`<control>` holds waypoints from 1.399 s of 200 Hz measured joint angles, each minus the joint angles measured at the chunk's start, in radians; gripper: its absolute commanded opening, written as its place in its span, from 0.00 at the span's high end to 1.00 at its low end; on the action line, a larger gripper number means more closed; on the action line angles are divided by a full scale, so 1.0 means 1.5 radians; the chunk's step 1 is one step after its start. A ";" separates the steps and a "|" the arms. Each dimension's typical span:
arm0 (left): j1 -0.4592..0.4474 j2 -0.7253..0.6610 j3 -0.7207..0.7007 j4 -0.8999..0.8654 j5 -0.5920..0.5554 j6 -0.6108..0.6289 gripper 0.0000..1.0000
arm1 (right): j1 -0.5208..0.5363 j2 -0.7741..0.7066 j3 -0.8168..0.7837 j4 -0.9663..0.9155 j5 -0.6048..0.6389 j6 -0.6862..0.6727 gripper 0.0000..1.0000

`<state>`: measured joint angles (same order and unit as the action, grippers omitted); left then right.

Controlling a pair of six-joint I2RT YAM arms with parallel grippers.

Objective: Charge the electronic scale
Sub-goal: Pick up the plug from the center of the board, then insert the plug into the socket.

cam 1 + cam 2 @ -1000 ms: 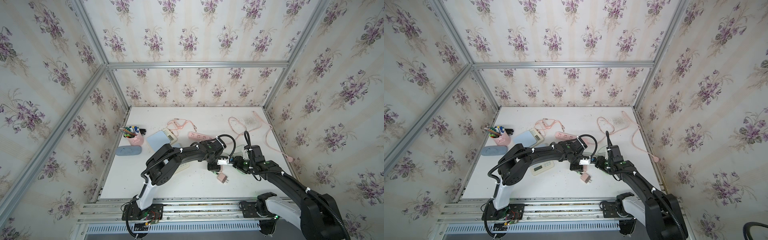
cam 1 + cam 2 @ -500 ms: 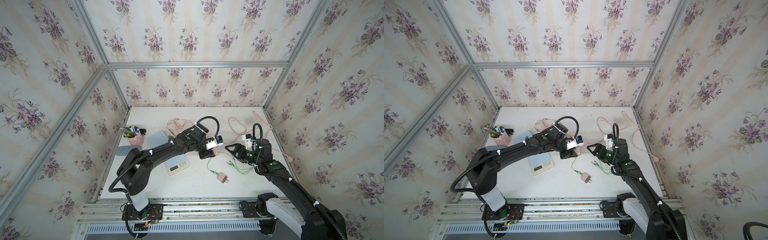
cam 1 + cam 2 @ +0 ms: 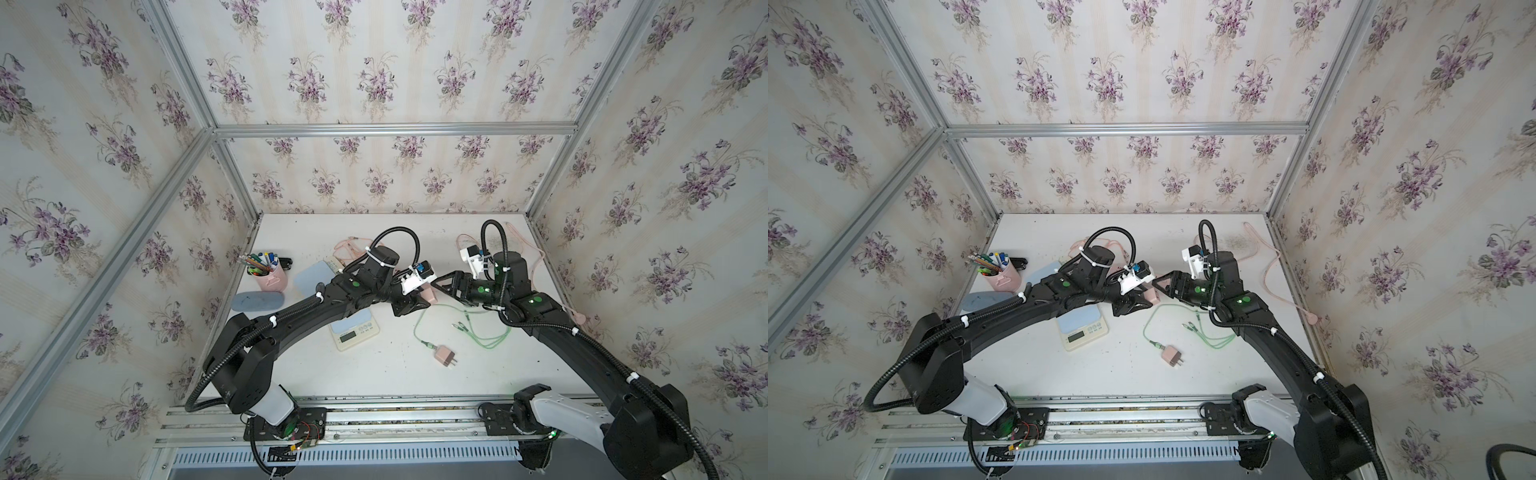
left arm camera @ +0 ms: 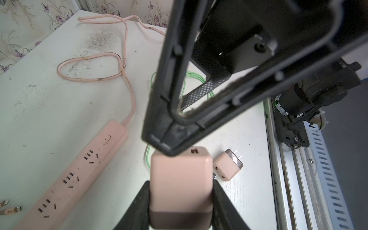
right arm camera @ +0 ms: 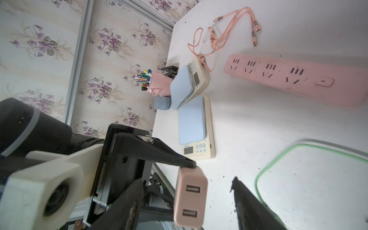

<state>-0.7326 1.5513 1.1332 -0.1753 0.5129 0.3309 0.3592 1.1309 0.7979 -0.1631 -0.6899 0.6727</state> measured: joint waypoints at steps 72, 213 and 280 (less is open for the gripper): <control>0.001 -0.022 -0.019 0.022 -0.030 -0.007 0.64 | 0.039 0.044 0.013 -0.023 -0.048 0.000 0.49; 0.113 -0.122 -0.091 0.129 -0.049 -0.195 0.01 | 0.058 0.211 0.245 -0.048 0.091 -0.251 0.99; 0.236 0.003 -0.062 0.158 0.026 -0.477 0.18 | 0.114 0.524 0.538 -0.126 0.226 -0.587 0.97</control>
<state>-0.3790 1.5555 1.0409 0.0620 0.5514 -0.3840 0.5301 1.9167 1.6051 -0.3519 -0.3511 -0.2085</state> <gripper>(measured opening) 0.841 0.218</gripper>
